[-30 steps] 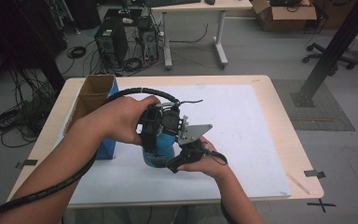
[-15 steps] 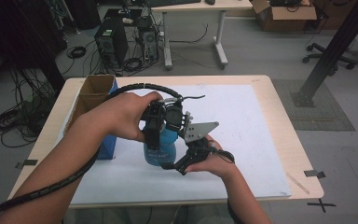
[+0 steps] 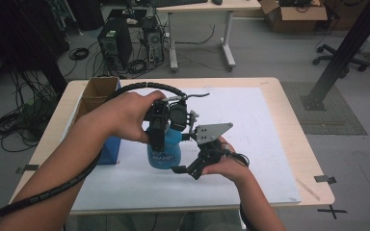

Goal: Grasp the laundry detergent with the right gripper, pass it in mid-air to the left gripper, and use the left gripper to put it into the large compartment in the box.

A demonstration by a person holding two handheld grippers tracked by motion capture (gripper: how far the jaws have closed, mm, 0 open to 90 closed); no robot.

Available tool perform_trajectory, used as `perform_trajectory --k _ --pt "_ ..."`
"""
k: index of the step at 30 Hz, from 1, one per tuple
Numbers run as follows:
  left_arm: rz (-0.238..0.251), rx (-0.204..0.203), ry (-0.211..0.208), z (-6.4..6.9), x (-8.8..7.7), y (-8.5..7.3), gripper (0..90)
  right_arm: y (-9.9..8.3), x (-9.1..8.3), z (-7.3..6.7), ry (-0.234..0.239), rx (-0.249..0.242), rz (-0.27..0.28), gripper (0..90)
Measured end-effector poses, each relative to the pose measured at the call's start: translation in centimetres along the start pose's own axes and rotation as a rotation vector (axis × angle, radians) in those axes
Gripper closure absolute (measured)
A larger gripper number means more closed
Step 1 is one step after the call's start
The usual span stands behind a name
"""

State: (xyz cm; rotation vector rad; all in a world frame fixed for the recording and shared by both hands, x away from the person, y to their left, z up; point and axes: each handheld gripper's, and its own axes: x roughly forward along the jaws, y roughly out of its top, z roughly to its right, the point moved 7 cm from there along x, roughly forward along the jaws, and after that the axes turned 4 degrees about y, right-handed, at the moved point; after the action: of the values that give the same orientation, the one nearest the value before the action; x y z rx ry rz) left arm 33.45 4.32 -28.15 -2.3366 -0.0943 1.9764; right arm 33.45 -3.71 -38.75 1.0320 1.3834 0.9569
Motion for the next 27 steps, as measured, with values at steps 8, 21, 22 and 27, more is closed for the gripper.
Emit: perform_trajectory --k 8,21,22,27 --pt "-0.018 -0.118 -0.004 -0.9 -0.4 -0.6 38.2 0.1 -2.8 0.6 -0.033 -0.034 -0.07 0.0" --pt "0.019 -0.273 -0.058 -1.8 -1.3 -0.9 38.2 0.0 -7.0 1.4 -0.098 -0.049 -0.187 0.0" --pt "0.018 -0.296 -0.07 -1.9 -1.4 -0.9 38.2 0.0 -7.3 1.4 -0.103 -0.049 -0.193 0.0" --pt "0.012 -0.362 -0.084 -2.1 -1.7 -1.0 38.2 0.2 -8.5 1.5 -0.117 -0.047 -0.215 0.2"
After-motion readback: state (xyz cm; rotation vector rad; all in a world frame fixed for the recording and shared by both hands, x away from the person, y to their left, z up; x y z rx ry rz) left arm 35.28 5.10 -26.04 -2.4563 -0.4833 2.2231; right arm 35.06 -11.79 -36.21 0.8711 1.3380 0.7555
